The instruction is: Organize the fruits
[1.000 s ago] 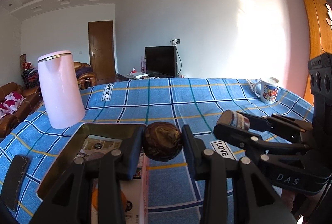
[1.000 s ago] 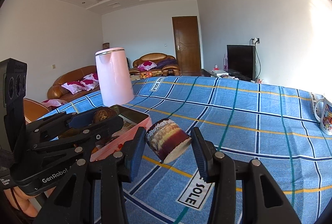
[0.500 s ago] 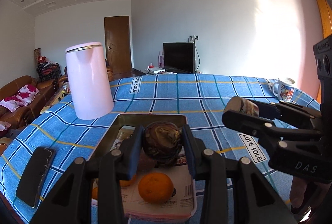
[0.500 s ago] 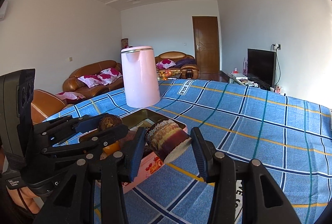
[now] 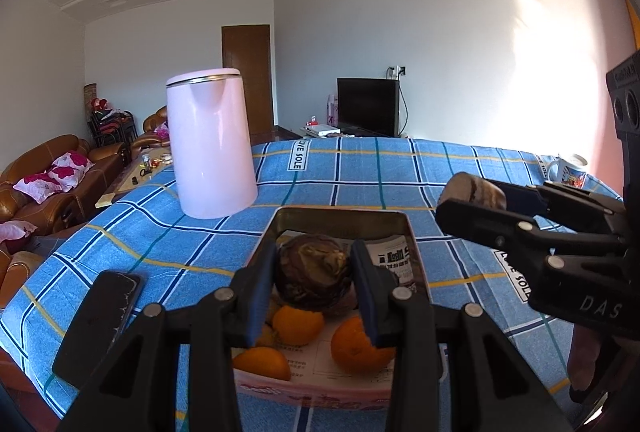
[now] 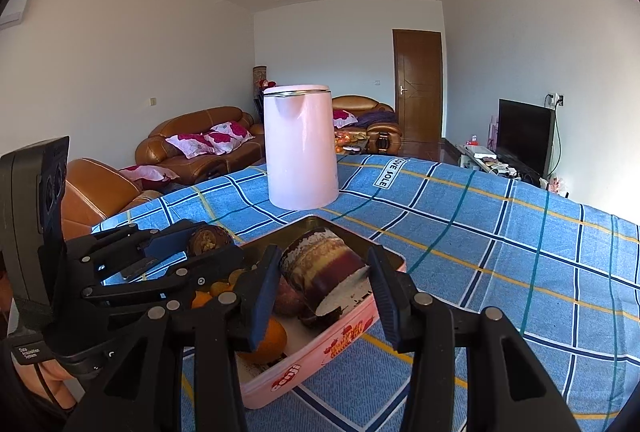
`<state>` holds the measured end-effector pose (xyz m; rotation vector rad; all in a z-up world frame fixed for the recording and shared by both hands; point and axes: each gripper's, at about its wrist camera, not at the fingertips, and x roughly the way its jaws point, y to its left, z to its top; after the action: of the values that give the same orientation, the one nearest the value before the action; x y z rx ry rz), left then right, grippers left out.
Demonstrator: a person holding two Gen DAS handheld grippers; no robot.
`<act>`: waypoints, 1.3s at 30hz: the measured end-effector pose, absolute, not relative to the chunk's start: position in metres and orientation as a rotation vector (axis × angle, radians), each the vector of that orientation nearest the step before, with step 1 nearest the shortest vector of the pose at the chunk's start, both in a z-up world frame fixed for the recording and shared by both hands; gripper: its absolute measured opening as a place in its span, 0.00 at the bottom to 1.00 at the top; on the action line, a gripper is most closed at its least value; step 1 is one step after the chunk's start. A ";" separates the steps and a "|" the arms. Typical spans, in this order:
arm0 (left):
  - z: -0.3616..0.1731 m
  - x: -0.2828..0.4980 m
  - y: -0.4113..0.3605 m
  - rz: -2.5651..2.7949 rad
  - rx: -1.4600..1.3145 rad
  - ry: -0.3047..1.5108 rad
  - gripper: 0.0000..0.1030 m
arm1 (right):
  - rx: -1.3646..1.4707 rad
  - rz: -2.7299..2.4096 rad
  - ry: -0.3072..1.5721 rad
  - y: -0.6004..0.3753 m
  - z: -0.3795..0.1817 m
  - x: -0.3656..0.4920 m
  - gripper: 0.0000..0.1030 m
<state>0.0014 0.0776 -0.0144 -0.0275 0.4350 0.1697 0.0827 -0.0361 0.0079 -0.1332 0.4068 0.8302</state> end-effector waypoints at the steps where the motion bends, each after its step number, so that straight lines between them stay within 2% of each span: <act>1: -0.015 0.001 0.079 0.171 -0.029 0.439 0.38 | -0.137 0.834 0.409 -0.033 0.007 0.083 0.45; 29: -0.048 0.007 0.104 0.195 -0.052 0.559 0.40 | -0.261 0.851 0.647 0.017 -0.042 0.091 0.45; 32: -0.050 0.008 0.103 0.200 -0.050 0.563 0.42 | -0.254 0.853 0.640 0.015 -0.042 0.090 0.49; 35: -0.047 0.004 0.106 0.218 -0.063 0.555 0.54 | -0.245 0.843 0.633 0.010 -0.040 0.088 0.55; 37: -0.043 0.000 0.108 0.224 -0.072 0.535 0.66 | -0.233 0.834 0.620 0.006 -0.036 0.087 0.60; 39: -0.039 -0.004 0.108 0.219 -0.083 0.516 0.70 | -0.214 0.824 0.608 0.000 -0.033 0.086 0.64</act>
<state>-0.0036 0.1080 -0.0387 -0.0832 0.5157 0.2186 0.0865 -0.0004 -0.0330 -0.2139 0.6078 0.8241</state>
